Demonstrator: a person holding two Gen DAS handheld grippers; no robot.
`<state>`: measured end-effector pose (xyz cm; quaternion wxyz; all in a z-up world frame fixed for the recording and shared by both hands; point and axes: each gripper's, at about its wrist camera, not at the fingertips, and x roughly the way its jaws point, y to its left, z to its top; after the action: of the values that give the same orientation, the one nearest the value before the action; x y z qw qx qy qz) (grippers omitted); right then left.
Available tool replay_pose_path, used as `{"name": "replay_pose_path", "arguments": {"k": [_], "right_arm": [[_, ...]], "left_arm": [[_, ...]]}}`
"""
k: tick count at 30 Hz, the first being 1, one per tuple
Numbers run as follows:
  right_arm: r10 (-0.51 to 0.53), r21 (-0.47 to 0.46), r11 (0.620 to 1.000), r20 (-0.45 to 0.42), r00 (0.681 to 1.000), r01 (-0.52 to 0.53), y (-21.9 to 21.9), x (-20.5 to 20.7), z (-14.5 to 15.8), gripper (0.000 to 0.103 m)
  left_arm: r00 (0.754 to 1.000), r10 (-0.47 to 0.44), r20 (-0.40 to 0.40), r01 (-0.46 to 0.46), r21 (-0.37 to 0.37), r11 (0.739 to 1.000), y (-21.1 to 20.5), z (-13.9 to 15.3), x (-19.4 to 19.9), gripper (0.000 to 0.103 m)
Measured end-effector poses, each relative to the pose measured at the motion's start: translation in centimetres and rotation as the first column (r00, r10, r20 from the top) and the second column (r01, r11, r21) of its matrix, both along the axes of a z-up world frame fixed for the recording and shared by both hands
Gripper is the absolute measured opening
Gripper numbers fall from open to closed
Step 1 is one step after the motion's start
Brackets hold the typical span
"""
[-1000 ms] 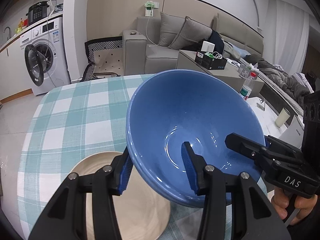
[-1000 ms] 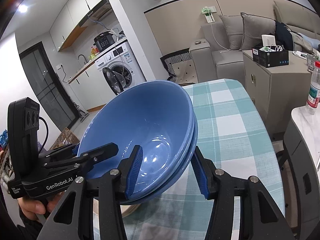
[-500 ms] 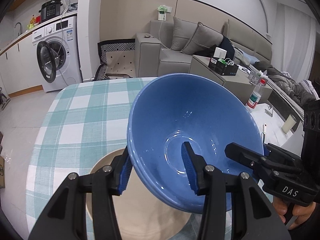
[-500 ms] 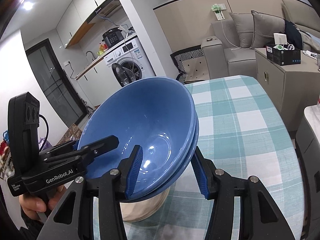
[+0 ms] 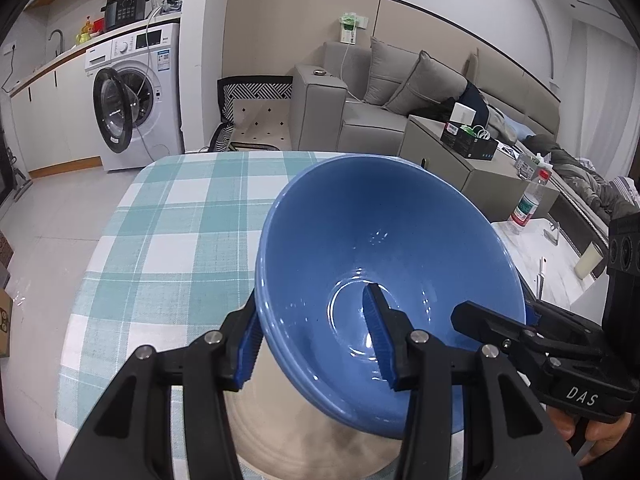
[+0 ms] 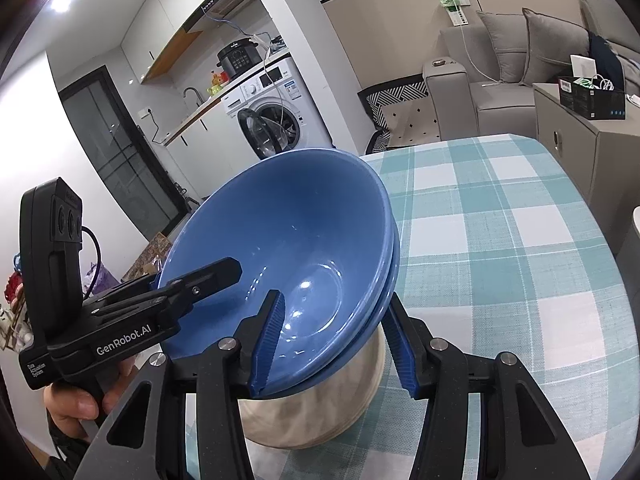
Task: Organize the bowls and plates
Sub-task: 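Lift the blue bowl stack with both tools and carry it over the cream plates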
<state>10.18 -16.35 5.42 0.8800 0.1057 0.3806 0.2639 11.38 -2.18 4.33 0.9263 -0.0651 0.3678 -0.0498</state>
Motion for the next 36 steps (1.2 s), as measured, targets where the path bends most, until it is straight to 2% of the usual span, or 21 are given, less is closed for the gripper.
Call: {"name": "replay_pose_path", "arguments": {"k": [17,36], "right_arm": [[0.056,-0.048,0.997,-0.04,0.998,-0.058,3.8,0.8,-1.9,0.051],[0.068,-0.076,0.995,-0.055,0.996,-0.072,4.8,2.1,-2.5,0.053]], "left_arm": [[0.997,0.055,-0.049,-0.056,-0.015,0.998,3.0,-2.8,0.1,0.046],[0.994,0.068,-0.091,-0.069,-0.011,0.998,3.8,-4.6,1.2,0.047]]}}
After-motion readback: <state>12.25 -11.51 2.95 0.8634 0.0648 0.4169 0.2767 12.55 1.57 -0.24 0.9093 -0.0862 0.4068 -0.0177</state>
